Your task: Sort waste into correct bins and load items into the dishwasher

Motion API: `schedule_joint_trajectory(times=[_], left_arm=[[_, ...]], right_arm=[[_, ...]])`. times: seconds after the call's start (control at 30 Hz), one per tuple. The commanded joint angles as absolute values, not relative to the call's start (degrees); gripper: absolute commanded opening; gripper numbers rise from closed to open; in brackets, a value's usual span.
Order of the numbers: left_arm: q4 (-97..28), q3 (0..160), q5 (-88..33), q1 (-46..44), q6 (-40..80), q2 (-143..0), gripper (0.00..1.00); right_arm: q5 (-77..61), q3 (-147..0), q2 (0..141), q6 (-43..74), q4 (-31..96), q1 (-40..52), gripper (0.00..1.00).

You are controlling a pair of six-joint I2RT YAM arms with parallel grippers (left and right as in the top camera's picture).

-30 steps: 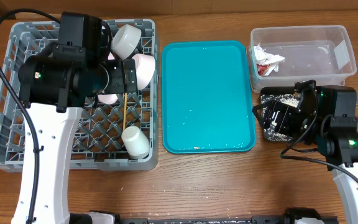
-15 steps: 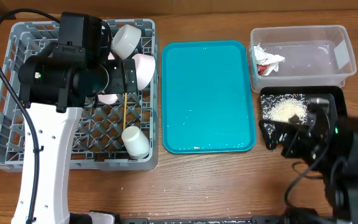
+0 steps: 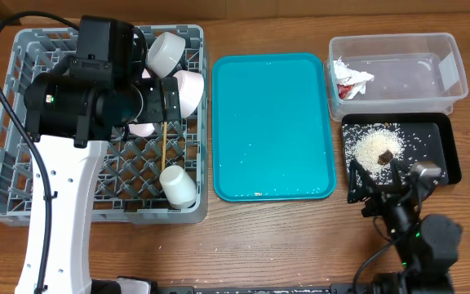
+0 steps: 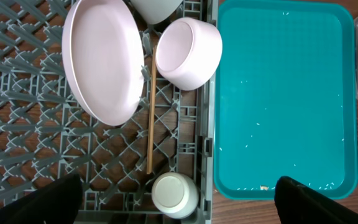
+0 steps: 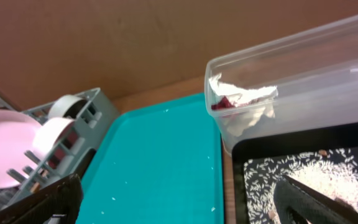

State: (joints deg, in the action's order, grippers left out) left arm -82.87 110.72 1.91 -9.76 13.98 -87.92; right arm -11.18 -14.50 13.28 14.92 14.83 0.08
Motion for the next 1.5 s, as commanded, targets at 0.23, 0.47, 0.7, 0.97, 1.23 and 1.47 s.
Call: schedule_joint_trajectory(times=[0.23, 0.47, 0.7, 0.97, 1.23, 1.47], left_arm=[[-82.8, 111.2, 1.5, -10.2, 14.3, -88.0, 1.00], [-82.8, 111.2, 1.5, -10.2, 14.3, -88.0, 1.00], [-82.8, 111.2, 1.5, -10.2, 14.3, -88.0, 1.00], [-82.8, 111.2, 1.5, -10.2, 14.3, -88.0, 1.00], [-82.8, 111.2, 1.5, -10.2, 14.3, -88.0, 1.00], [-82.8, 111.2, 1.5, -10.2, 14.3, -88.0, 1.00]], right_arm=[[-2.2, -6.7, 3.3, 13.1, 11.4, 2.7, 1.00], [-2.2, -2.9, 0.1, 11.7, 4.4, 2.7, 1.00], [-2.4, -0.4, 0.1, 12.0, 4.6, 2.8, 1.00], [-2.4, -0.4, 0.1, 11.9, 4.6, 2.9, 1.00], [-2.4, -0.4, 0.2, 11.9, 4.6, 2.9, 1.00], [-2.4, -0.4, 0.2, 11.9, 4.6, 2.9, 1.00]])
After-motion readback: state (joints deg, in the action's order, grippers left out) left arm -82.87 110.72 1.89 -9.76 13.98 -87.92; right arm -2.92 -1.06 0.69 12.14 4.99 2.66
